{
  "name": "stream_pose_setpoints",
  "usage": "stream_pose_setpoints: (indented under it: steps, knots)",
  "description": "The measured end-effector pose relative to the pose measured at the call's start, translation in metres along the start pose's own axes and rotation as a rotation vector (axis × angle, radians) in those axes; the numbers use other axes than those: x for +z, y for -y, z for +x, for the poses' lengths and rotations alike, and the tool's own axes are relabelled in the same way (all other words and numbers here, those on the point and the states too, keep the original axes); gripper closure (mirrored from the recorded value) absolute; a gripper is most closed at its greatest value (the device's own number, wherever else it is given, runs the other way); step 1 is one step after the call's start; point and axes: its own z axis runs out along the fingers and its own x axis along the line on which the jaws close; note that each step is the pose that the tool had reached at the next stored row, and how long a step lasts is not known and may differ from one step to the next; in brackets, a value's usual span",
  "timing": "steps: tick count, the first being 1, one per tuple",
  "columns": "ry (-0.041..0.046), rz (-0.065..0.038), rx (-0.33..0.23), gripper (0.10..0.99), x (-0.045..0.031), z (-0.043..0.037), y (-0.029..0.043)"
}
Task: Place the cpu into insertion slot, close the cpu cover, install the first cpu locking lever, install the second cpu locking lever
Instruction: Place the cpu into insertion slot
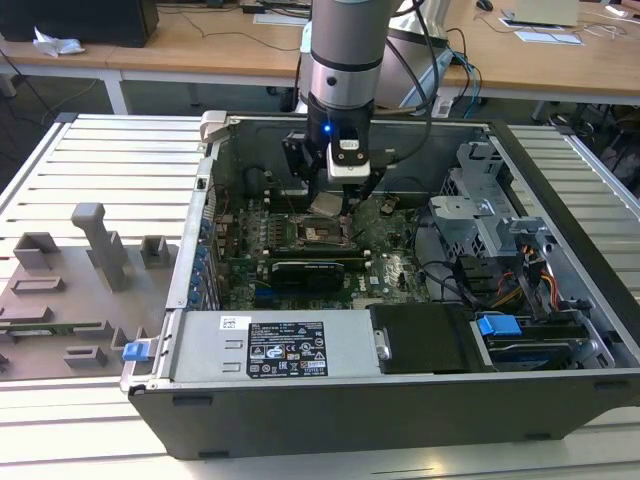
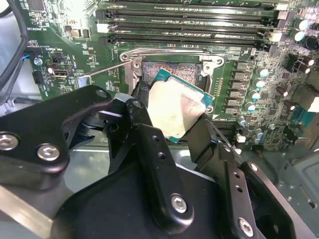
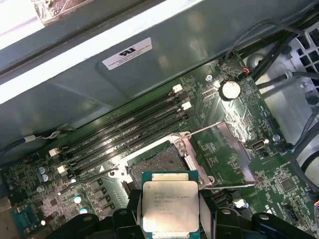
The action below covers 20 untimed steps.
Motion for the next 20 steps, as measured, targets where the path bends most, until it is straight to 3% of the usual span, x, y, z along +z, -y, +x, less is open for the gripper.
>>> stream_pose_setpoints:
  steps: [10, 16, 20]
  knots:
    - [0.0078, -0.001, 0.122, 0.541, 0.0006, 0.0000, 0.0000]
    - [0.0163, 0.005, 0.190, 0.541, 0.0007, 0.0000, 0.0000]
    - [0.0256, 0.015, 0.234, 0.541, 0.0007, 0.0000, 0.0000]
